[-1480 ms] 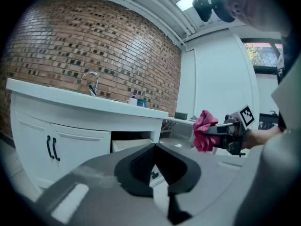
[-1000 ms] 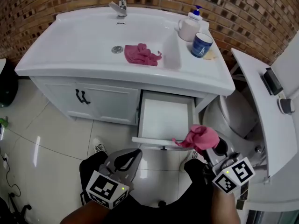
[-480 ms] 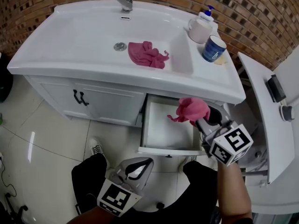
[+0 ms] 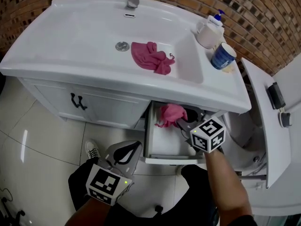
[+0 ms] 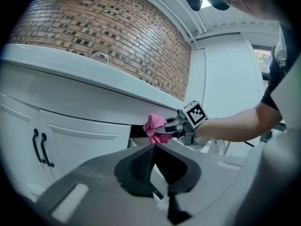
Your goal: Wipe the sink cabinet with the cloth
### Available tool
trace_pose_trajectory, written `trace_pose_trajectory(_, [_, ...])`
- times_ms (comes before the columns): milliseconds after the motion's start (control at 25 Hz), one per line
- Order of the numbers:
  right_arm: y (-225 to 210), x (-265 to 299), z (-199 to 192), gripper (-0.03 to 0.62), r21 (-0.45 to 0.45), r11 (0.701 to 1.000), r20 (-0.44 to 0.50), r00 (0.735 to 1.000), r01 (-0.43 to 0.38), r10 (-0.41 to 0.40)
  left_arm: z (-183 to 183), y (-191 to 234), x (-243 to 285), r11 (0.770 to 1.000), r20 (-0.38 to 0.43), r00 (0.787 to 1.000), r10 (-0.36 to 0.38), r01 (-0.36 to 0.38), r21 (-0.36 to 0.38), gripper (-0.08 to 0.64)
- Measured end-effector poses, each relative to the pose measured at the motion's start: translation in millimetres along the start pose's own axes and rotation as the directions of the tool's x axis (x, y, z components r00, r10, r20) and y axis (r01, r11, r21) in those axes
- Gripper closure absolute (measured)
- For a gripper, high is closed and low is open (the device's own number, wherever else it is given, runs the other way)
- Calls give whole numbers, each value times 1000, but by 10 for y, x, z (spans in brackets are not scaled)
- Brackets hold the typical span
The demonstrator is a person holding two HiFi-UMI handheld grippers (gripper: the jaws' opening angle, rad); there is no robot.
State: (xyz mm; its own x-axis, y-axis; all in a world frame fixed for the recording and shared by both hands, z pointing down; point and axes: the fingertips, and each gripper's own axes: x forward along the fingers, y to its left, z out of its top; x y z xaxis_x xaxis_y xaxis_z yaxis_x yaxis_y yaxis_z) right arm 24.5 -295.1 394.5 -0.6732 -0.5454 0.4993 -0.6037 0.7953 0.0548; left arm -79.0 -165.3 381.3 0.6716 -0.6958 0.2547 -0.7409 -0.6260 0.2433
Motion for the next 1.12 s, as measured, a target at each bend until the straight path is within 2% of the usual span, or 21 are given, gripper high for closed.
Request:
trace_pose_trajectory(280, [55, 370, -298, 512, 3, 1000, -89, 996, -22, 23, -182, 438, 389, 999, -27, 999, 43, -43, -9, 554])
trace_pose_trajectory(480, [29, 419, -356, 512, 2, 1000, -114, 993, -12, 12, -457, 472, 504, 1000, -61, 998, 13, -14, -13, 554])
trace_pose_trajectory(720, [-192, 297, -564, 512, 13, 999, -168, 985, 41, -38, -673, 413, 558, 1000, -80, 997, -23, 23, 0, 554])
trace_pose_trajectory(1120, [-694, -241, -813, 512, 16, 986, -225, 961, 169, -161, -653, 430, 567, 1000, -63, 998, -25, 25, 0, 554])
